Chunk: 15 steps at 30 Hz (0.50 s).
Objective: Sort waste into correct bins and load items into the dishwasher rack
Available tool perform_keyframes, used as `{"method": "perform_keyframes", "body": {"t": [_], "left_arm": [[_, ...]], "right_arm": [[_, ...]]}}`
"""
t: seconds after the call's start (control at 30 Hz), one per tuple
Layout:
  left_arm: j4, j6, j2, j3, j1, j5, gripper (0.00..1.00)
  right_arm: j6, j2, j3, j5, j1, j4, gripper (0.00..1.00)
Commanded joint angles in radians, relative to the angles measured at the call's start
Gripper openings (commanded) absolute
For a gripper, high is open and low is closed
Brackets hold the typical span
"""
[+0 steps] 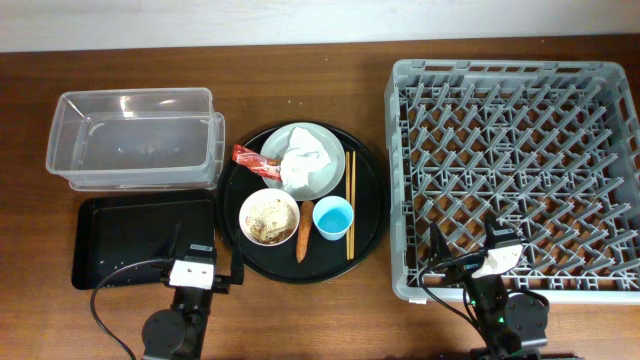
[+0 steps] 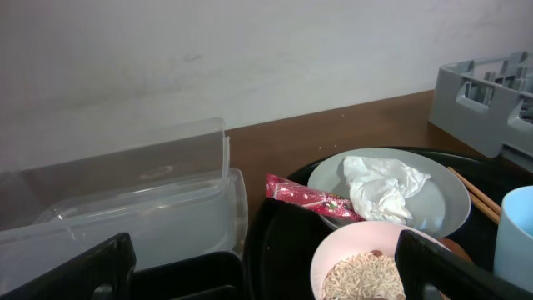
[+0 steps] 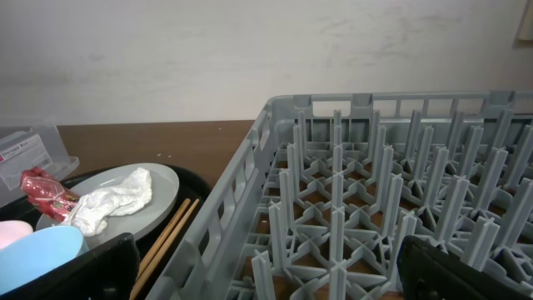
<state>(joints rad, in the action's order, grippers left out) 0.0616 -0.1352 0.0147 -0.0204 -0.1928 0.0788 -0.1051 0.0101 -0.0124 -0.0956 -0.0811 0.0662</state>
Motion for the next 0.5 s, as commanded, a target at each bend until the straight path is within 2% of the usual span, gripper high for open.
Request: {"method": "perform_keyframes", "body": {"t": [0.0,0.13,0.3,0.37,0.4,0.47], "left_arm": [[0.003,-0.013,-0.006,-0.001,0.006,-0.003,0.99],[0.162,-0.012,0.114,-0.158,0.006,-0.003,0.99],[0.248,0.037,0.515,-0.499,0.006,-0.015,0.99],[0.353,0.036,0.722,-0.683,0.006,-0.031,0.99],[0.457,0.037,0.845,-0.806,0.006,-0.078,0.99],[0.629,0.037,0.995,-0.971,0.006,-0.109,0.99]], "right_arm": [[-0.008,-0.001,-0.027,-0.002,0.003,0.031,0.98],[-0.008,0.077,-0.230,0.002,0.003,0.264,0.98],[-0.007,0.388,-0.587,0.002,0.003,0.541,0.98],[-0.003,0.566,-0.764,0.002,0.003,0.691,0.98],[-0.003,0.650,-0.836,0.003,0.003,0.752,0.98],[-0.004,0.765,-0.903,0.001,0.003,0.797,0.98]]}}
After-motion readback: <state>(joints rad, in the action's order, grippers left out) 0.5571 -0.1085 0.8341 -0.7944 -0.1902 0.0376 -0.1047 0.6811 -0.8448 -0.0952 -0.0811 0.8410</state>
